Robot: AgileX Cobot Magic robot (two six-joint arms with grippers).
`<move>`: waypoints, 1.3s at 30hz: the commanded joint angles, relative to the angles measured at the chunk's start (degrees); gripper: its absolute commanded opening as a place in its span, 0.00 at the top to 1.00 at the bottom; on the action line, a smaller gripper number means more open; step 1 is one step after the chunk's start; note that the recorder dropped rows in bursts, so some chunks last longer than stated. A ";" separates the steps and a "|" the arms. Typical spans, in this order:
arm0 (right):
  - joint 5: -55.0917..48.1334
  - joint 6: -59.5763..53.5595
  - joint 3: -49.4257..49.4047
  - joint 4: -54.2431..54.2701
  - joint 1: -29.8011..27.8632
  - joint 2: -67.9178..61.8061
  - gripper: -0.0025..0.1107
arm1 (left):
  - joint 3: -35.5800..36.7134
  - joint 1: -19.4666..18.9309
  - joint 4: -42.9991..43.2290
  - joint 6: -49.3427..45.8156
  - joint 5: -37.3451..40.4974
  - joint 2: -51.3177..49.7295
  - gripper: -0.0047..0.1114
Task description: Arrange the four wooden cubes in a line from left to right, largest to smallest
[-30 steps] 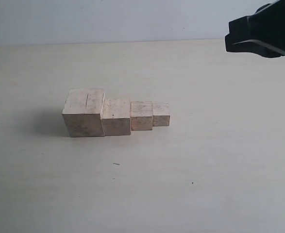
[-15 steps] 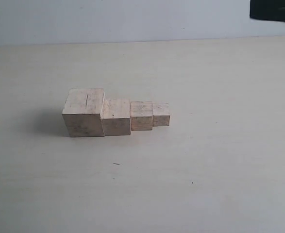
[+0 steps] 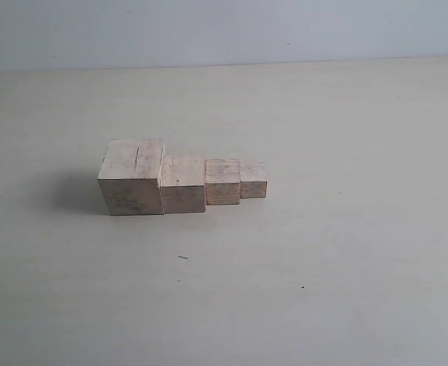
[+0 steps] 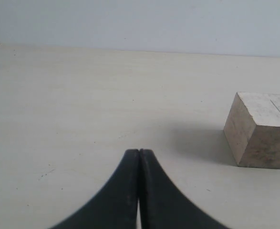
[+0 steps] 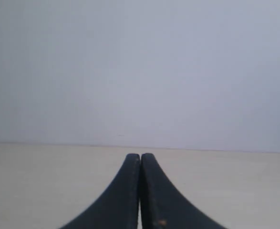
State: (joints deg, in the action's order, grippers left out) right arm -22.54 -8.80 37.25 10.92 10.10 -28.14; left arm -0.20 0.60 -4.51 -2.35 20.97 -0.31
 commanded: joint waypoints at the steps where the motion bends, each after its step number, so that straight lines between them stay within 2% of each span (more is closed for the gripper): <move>1: 3.80 0.04 -9.12 -2.13 -5.31 7.53 0.98 | 0.20 0.00 -0.08 0.45 -0.71 0.31 0.96; 5: 3.93 0.04 -16.70 -2.13 -7.46 13.13 0.98 | 0.20 0.00 -0.08 0.45 -0.71 0.31 0.96; 12: 7.09 0.04 -26.23 -2.13 -7.53 21.66 0.98 | 0.20 0.00 -0.08 0.45 -0.71 0.31 0.96; 26: 7.18 0.82 -27.59 -0.33 -7.42 24.77 0.98 | 0.20 0.00 -0.08 0.45 -0.71 0.31 0.96; 32: 7.45 10.06 -30.64 -9.17 -7.42 27.17 0.98 | 0.20 0.00 -0.08 0.45 -0.71 0.31 0.96; 39: 7.61 10.31 -35.98 -9.84 -7.42 28.14 0.98 | 0.20 0.00 -0.08 0.45 -0.71 0.31 0.96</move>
State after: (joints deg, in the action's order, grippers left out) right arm -15.56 1.32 2.77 1.82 2.88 -0.38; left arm -0.20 0.60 -4.51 -2.35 20.97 -0.31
